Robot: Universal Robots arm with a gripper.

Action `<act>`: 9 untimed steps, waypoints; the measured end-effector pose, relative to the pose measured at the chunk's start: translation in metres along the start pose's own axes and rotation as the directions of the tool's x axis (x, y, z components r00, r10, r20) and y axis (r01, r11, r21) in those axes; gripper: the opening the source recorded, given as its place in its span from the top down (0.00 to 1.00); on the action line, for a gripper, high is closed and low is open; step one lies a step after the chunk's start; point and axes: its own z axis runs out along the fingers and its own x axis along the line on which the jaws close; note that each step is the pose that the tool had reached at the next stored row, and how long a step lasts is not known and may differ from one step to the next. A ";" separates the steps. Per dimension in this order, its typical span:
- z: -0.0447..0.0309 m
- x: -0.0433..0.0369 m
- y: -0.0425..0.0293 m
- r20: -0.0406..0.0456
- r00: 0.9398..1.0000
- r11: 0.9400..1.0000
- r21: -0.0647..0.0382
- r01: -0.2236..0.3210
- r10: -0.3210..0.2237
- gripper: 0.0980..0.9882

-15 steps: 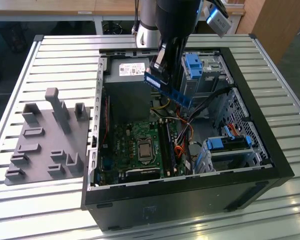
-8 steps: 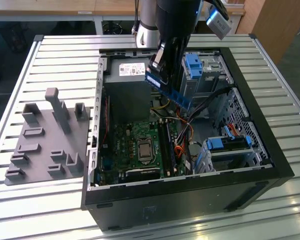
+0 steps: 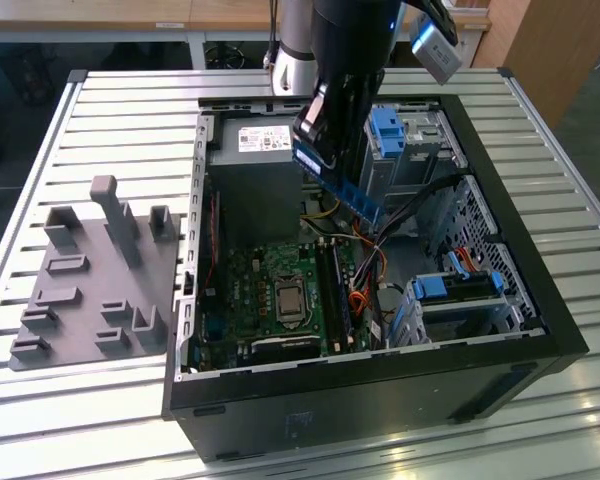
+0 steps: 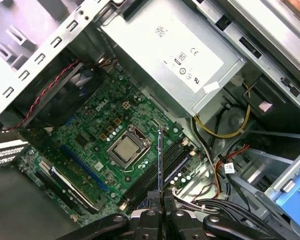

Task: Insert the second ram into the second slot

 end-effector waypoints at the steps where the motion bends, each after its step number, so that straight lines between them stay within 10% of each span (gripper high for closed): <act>1: 0.0000 0.0000 0.0000 0.000 1.000 1.000 0.000 -0.011 0.011 0.96; 9: 0.0001 0.0000 0.0000 -0.002 0.995 0.995 0.004 -0.096 0.096 0.96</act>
